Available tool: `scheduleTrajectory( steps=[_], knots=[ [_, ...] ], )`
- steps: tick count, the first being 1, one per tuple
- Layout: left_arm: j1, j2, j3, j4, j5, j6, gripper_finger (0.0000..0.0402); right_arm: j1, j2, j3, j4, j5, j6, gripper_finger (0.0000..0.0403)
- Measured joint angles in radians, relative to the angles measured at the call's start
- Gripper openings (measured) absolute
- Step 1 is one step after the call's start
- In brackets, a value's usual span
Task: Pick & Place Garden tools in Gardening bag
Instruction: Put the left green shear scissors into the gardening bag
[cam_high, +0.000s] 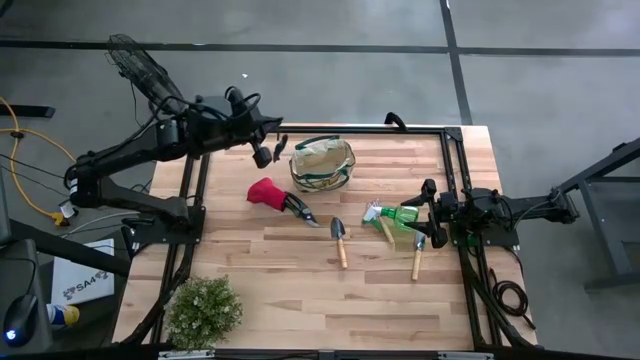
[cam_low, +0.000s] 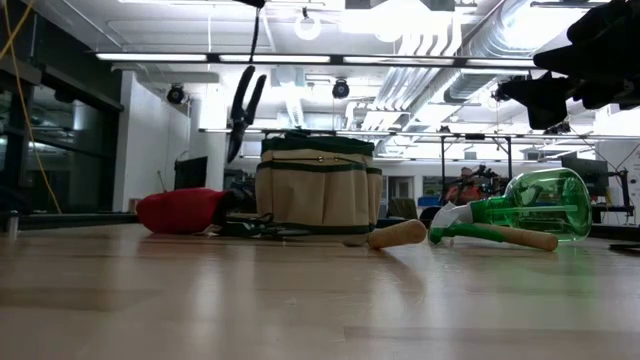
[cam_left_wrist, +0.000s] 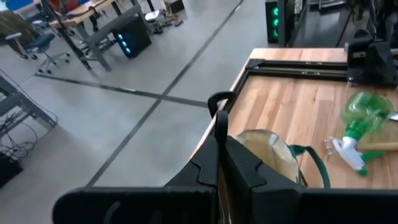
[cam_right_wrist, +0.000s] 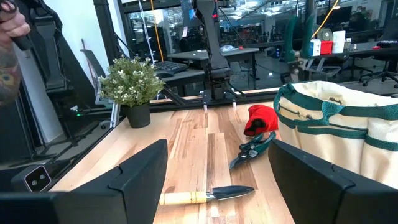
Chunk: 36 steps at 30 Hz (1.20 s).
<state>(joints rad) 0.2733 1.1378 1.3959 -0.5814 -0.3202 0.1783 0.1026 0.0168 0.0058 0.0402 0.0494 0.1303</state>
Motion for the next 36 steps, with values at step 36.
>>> scheduleTrajectory(
  steps=[36],
  knots=[
    [0.001,0.11,-0.001,0.231,0.023,-0.005,0.0,0.0,0.001,0.0,-0.003,-0.001,0.0,0.0271]
  ],
)
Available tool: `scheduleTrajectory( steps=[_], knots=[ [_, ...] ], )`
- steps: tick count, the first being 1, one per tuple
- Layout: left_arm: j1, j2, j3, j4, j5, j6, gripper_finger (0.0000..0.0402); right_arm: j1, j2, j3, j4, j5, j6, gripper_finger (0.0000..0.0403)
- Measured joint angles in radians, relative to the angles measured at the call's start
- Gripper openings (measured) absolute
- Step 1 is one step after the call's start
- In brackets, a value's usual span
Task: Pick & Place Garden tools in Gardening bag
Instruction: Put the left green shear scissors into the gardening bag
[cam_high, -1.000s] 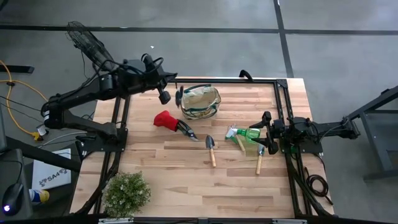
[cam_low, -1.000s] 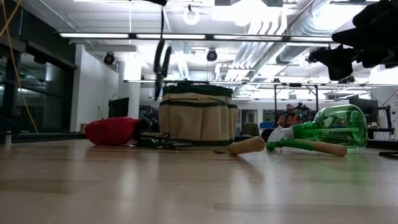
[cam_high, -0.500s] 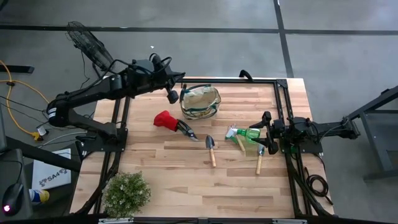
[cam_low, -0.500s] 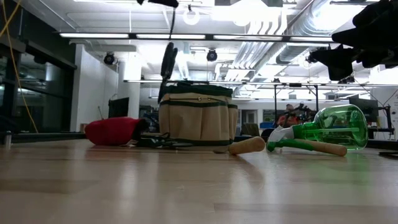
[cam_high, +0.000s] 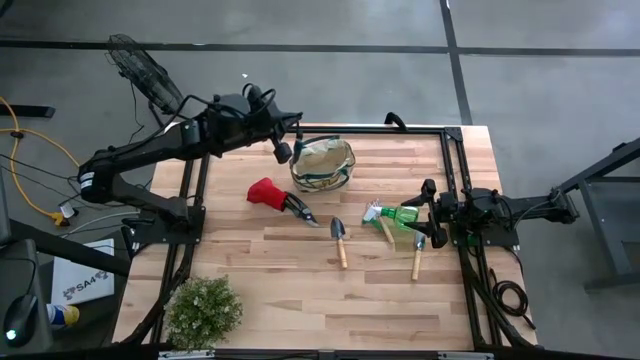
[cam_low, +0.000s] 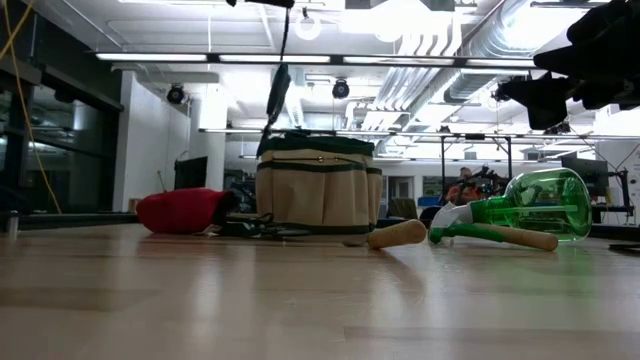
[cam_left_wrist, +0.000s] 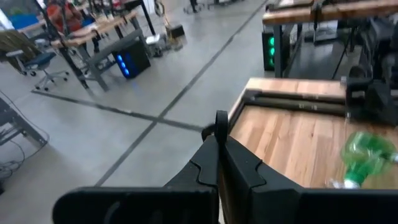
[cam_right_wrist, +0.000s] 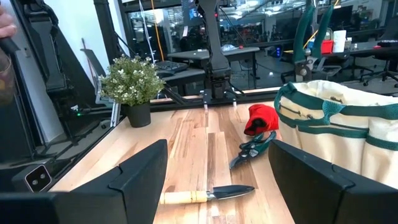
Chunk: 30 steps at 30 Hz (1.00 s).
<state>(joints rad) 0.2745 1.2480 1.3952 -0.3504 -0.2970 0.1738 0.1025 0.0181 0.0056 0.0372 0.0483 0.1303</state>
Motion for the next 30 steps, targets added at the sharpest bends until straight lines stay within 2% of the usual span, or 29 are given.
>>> scheduleTrajectory(
  steps=[13,30],
  knots=[
    [0.0,0.021,0.001,-0.007,0.018,-0.014,0.0,0.0,0.0,0.0,-0.001,0.0,0.0,0.0271],
    [0.0,0.026,0.001,0.064,0.068,-0.021,0.0,0.0,0.0,0.0,-0.002,0.001,0.0,0.0271]
  ],
)
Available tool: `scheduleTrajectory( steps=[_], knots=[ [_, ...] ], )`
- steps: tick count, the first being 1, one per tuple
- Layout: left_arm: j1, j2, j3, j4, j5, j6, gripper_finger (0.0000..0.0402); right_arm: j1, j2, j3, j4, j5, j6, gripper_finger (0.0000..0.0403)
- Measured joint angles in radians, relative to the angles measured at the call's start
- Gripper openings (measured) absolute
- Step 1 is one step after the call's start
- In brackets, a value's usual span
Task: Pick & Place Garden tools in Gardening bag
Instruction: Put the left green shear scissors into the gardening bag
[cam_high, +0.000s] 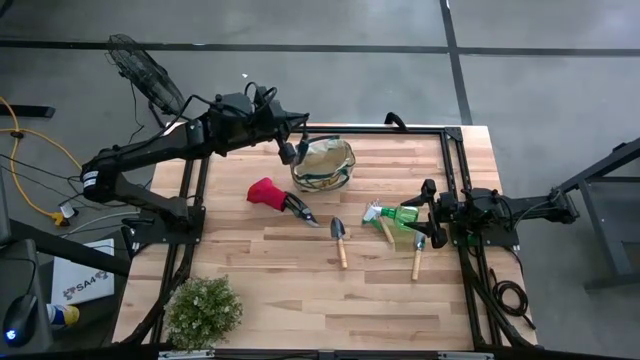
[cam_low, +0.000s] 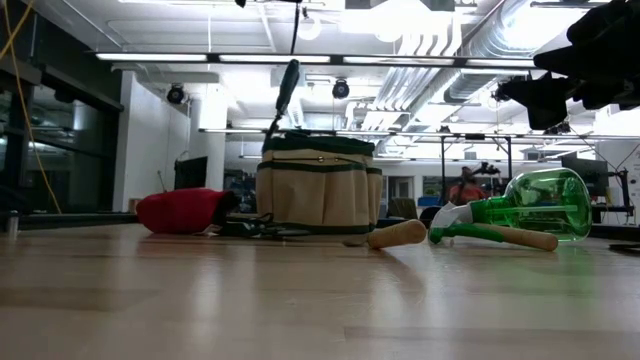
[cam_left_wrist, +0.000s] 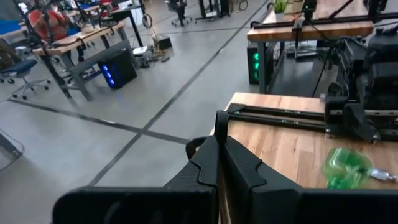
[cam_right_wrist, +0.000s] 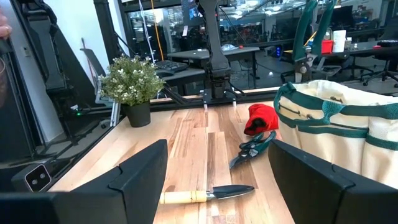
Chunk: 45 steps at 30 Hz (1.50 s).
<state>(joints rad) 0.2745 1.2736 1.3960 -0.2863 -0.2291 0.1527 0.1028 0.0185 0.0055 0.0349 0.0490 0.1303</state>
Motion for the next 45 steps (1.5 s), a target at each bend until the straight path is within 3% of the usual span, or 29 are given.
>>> scheduleTrajectory(
  steps=[26,45],
  knots=[
    [0.0,0.028,-0.035,0.016,0.01,-0.057,0.0,0.0,0.0,0.0,-0.001,0.0,0.0,0.0271],
    [0.0,0.024,-0.103,0.244,0.039,-0.055,0.0,0.0,0.0,0.0,-0.001,0.0,0.0,0.0271]
  ],
)
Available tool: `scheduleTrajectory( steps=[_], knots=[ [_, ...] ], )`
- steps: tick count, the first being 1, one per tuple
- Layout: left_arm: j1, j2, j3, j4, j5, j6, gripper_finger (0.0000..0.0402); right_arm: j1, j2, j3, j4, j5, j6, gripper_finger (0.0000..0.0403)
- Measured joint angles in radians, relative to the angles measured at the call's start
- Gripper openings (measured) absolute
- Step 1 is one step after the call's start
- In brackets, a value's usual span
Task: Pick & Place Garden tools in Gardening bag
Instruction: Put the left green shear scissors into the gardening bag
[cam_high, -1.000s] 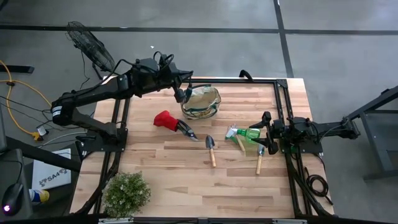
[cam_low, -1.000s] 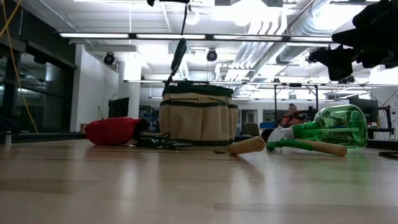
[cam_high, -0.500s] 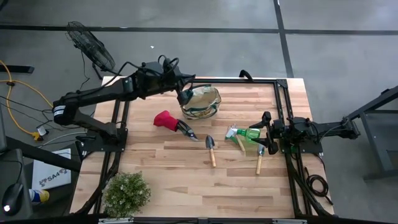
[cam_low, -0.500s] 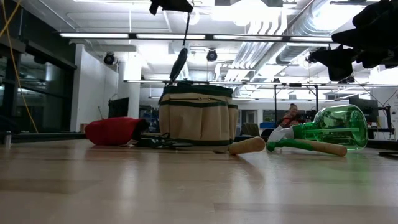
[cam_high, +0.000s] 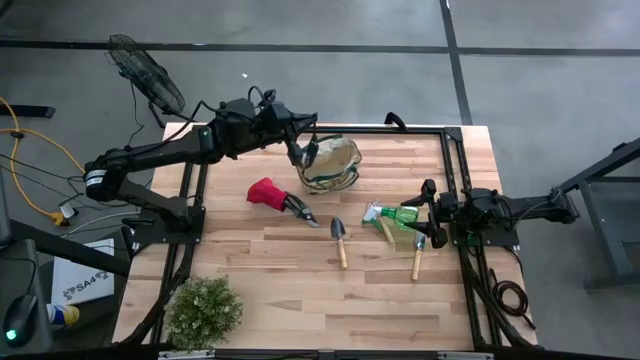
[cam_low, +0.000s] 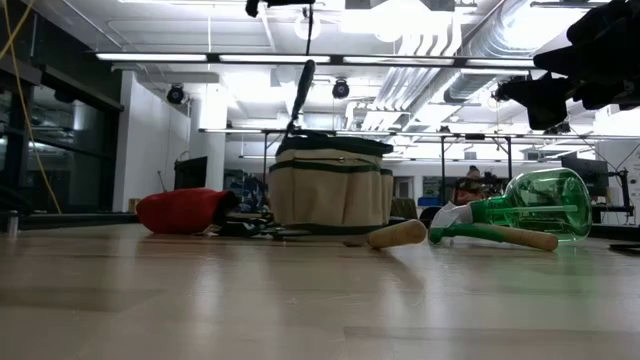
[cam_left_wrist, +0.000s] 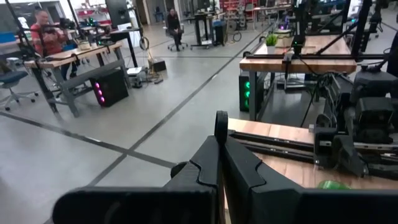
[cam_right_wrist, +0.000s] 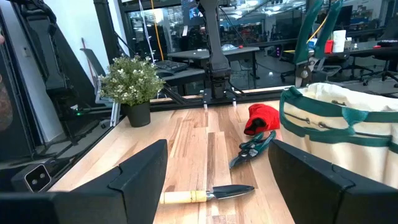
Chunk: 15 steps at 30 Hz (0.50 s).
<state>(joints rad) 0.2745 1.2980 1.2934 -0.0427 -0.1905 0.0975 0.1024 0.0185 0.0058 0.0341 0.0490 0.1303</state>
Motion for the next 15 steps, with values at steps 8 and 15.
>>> scheduleTrajectory(
  steps=[8,15],
  knots=[
    [0.0,0.0,-0.008,0.032,0.0,0.002,0.0,0.0,0.0,0.0,0.0,0.0,0.0,0.0271],
    [0.0,-0.011,-0.119,0.195,-0.008,-0.001,0.0,0.0,0.0,0.0,0.0,0.0,0.0,0.0271]
  ],
)
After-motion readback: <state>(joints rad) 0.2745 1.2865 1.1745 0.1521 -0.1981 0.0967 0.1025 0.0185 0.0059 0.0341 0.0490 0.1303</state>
